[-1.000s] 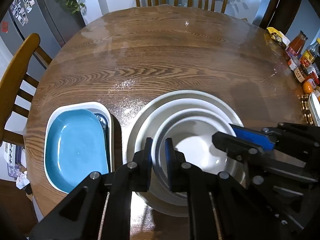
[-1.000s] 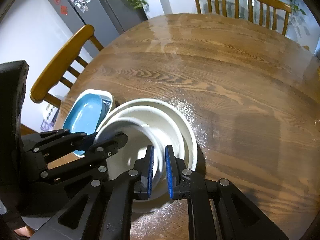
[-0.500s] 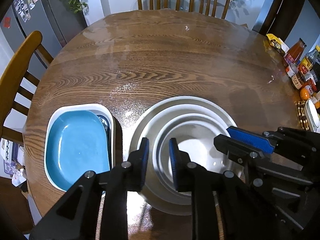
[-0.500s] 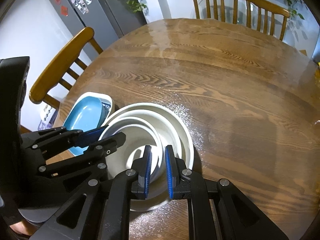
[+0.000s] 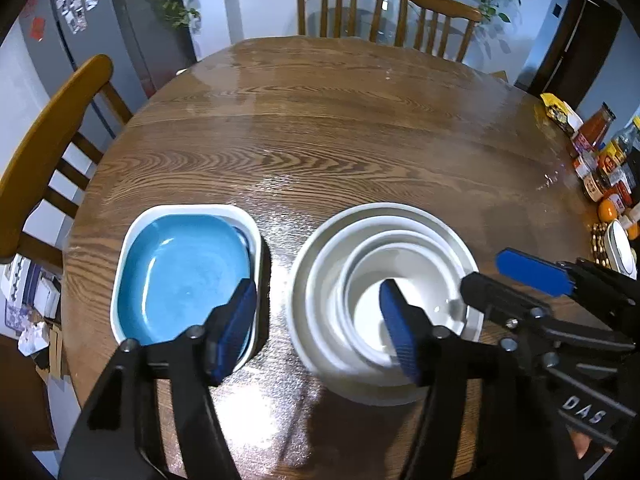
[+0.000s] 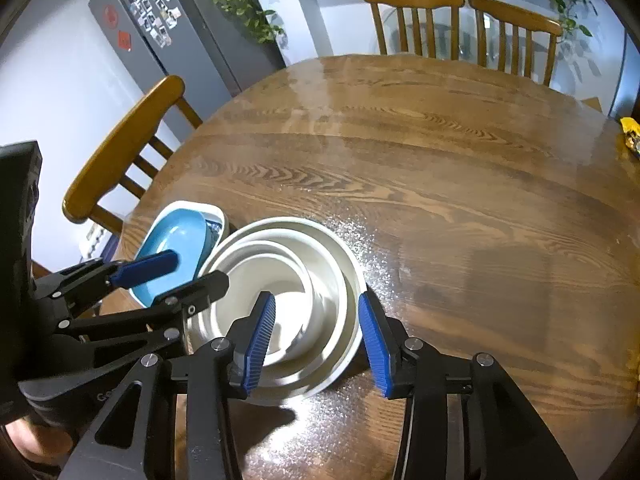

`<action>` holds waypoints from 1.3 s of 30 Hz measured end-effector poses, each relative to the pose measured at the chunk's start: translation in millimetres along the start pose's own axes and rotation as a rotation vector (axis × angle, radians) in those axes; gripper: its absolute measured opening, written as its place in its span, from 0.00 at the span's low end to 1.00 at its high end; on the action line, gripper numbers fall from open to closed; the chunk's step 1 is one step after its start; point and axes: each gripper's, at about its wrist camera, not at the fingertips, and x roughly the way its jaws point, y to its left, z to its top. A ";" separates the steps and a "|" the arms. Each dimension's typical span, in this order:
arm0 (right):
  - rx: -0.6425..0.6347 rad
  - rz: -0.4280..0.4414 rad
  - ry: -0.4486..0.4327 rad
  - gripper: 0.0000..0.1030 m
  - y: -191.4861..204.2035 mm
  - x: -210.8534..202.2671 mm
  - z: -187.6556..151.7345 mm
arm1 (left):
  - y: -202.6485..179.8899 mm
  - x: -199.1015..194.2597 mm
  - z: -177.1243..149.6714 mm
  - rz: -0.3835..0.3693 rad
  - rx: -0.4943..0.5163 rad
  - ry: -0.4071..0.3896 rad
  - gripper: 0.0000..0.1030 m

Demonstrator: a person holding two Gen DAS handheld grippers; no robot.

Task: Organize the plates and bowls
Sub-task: 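Raise the open left tool away from the white bowl stack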

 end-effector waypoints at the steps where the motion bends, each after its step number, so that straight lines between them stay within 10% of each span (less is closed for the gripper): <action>1: 0.002 0.000 -0.003 0.44 -0.2 -1.8 -0.3 | 2.0 -1.5 -1.0 0.000 -0.010 0.001 0.64; 11: 0.026 -0.001 -0.017 0.45 -7.3 -14.7 -5.5 | 10.1 -14.0 -8.4 0.017 -0.054 -0.007 0.81; 39: 0.211 0.139 0.099 0.45 -62.7 7.5 -23.4 | 49.2 -6.5 -47.6 -0.009 -0.333 0.068 0.81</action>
